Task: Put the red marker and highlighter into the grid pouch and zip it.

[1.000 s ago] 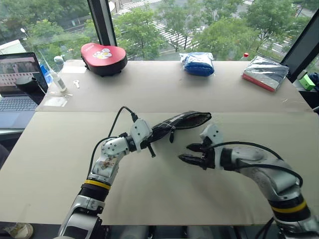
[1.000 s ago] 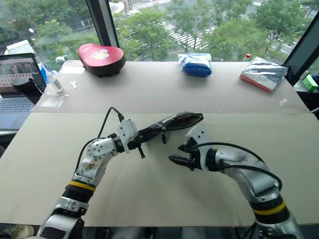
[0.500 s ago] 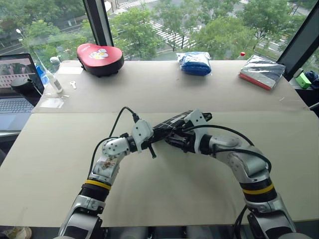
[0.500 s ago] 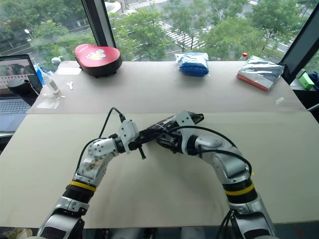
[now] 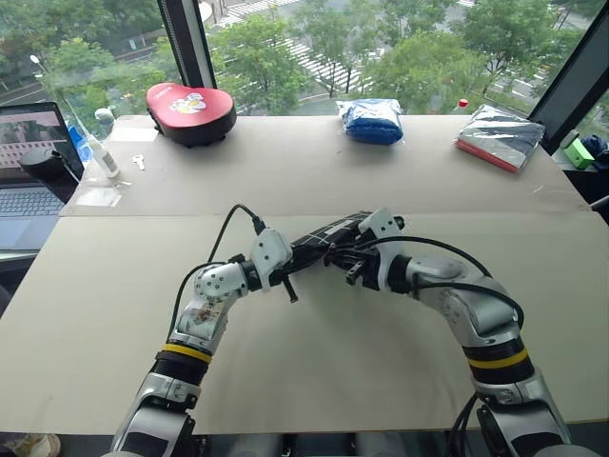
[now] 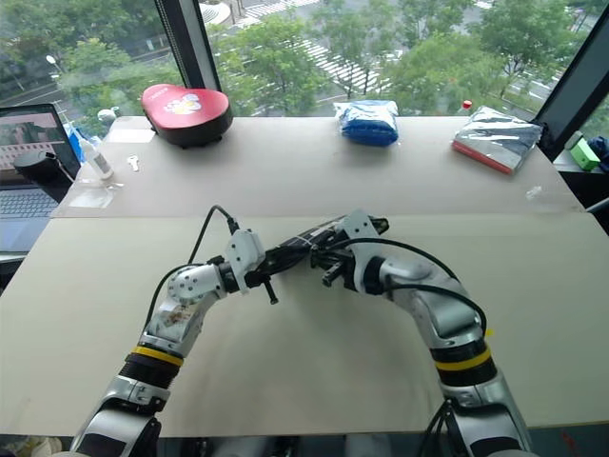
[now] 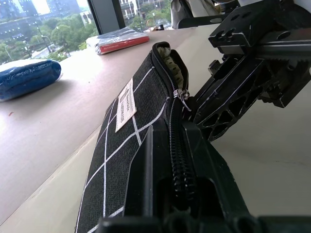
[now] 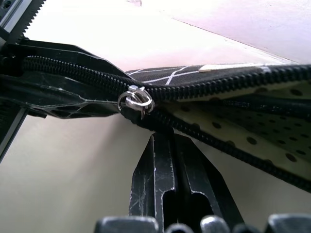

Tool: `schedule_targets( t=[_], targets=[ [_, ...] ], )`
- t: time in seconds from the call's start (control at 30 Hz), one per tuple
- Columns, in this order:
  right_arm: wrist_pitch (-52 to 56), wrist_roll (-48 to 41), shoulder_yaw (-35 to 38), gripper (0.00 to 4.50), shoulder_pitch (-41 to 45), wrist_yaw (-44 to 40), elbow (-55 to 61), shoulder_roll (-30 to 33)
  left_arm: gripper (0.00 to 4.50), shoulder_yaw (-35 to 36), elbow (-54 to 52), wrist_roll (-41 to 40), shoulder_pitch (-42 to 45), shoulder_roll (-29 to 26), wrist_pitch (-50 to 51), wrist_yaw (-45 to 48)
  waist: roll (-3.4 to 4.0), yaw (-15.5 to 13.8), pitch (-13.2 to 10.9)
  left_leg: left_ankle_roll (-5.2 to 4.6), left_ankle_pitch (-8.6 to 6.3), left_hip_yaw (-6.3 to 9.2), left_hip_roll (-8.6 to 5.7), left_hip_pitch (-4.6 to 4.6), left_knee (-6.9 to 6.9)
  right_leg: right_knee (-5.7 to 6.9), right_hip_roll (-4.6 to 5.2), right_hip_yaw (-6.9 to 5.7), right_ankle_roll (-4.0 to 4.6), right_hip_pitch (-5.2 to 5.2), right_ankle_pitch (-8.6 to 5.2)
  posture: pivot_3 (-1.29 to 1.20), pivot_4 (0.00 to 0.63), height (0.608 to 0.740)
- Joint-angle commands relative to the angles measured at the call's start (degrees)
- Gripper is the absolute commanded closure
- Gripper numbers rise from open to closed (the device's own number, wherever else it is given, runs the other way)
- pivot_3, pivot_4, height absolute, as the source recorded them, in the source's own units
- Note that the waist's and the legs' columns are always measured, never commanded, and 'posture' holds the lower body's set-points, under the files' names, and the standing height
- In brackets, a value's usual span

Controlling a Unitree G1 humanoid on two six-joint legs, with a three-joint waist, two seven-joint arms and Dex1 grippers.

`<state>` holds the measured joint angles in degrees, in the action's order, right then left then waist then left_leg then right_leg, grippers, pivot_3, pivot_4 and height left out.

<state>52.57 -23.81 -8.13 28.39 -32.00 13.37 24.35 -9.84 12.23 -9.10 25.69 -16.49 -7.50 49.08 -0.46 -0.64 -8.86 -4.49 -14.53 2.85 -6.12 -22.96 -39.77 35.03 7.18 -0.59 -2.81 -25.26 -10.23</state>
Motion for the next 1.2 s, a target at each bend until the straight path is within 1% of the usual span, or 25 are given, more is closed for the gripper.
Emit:
schedule_targets(
  t=[0.03, 0.27, 0.37, 0.47, 0.7, 0.8, 0.97, 1.1, 1.2],
  targets=[
    [-0.7, -1.1, 3.5, 4.45, -0.1, 0.3, 3.0, 0.5, 4.50, 0.6, -0.7, -0.2, 0.8, 0.2, -1.2, -0.5, 0.00, 0.0, 0.0, 0.00, 0.00, 0.00, 0.00, 0.00, 0.00, 0.00, 0.00, 0.00, 0.00, 0.00, 0.00, 0.00, 0.150, 0.740],
    [0.0, -1.0, 7.7, 4.45, -3.9, 1.3, 5.6, 1.9, 4.50, 0.7, -0.9, -0.2, 0.3, 0.4, -1.1, -1.0, 0.00, -0.1, 0.0, 0.00, 0.00, 0.01, 0.00, -0.01, 0.00, 0.00, 0.00, 0.01, 0.00, 0.00, 0.00, 0.00, 0.150, 0.740],
    [-0.3, 0.2, 9.0, 4.45, -5.0, 1.2, 4.8, 4.8, 4.50, 0.7, -0.8, -0.3, 0.3, 0.3, -1.1, -1.0, 0.00, -0.1, 0.0, -0.01, 0.00, 0.00, 0.00, -0.01, 0.00, 0.00, 0.00, 0.01, 0.00, 0.00, 0.00, 0.00, 0.150, 0.740],
    [-1.7, 3.4, 9.3, 4.45, -5.9, 1.2, 2.9, 10.1, 4.50, 0.7, -0.6, -0.3, 0.5, 0.3, -1.1, -0.9, 0.00, -0.2, 0.0, -0.02, -0.01, 0.00, -0.01, -0.01, -0.01, -0.02, 0.01, 0.01, 0.00, 0.01, 0.00, 0.00, 0.150, 0.740],
    [-5.9, 6.4, 11.4, 4.45, -5.0, 0.8, -1.2, 17.1, 4.50, 0.6, -0.6, -0.4, 0.5, 0.2, -1.1, -0.6, 0.00, -0.1, 0.0, -0.02, -0.01, -0.02, 0.01, -0.01, 0.01, -0.03, 0.01, 0.02, 0.00, 0.02, 0.00, 0.00, 0.150, 0.740],
    [-9.8, 9.6, 12.4, 4.45, -3.5, 1.0, -6.5, 20.8, 4.50, 0.6, -0.5, -0.4, 0.7, 0.1, -1.1, -0.4, 0.00, -0.1, 0.0, -0.03, -0.01, -0.03, 0.01, -0.01, 0.00, -0.04, 0.01, 0.02, 0.00, 0.03, 0.00, 0.00, 0.150, 0.740],
    [-11.5, 11.0, 13.0, 4.45, -1.4, 1.3, -12.0, 22.3, 4.50, 0.7, -0.4, -0.4, 0.8, 0.0, -1.1, -0.2, -0.01, -0.1, 0.0, -0.03, -0.01, -0.05, 0.02, -0.01, 0.00, -0.05, 0.02, 0.02, 0.00, 0.05, 0.00, 0.00, 0.150, 0.740],
    [-10.0, 8.1, 13.2, 4.45, -2.0, -0.8, -9.7, 20.7, 4.50, 0.7, -0.4, -0.5, 0.8, -0.1, -1.2, -0.1, -0.01, -0.1, 0.0, -0.04, -0.02, -0.04, 0.02, -0.02, 0.00, -0.05, 0.02, 0.04, 0.00, 0.04, 0.00, 0.00, 0.150, 0.740],
    [-5.8, 2.4, 13.7, 3.60, -3.3, -4.2, -4.2, 19.0, 4.50, 0.6, -0.4, -0.5, 0.9, -0.2, -1.2, 0.0, -0.01, -0.1, 0.0, -0.05, -0.03, -0.04, 0.03, -0.02, -0.01, -0.06, 0.03, 0.05, 0.00, 0.05, 0.00, 0.00, 0.150, 0.740]
  ],
)
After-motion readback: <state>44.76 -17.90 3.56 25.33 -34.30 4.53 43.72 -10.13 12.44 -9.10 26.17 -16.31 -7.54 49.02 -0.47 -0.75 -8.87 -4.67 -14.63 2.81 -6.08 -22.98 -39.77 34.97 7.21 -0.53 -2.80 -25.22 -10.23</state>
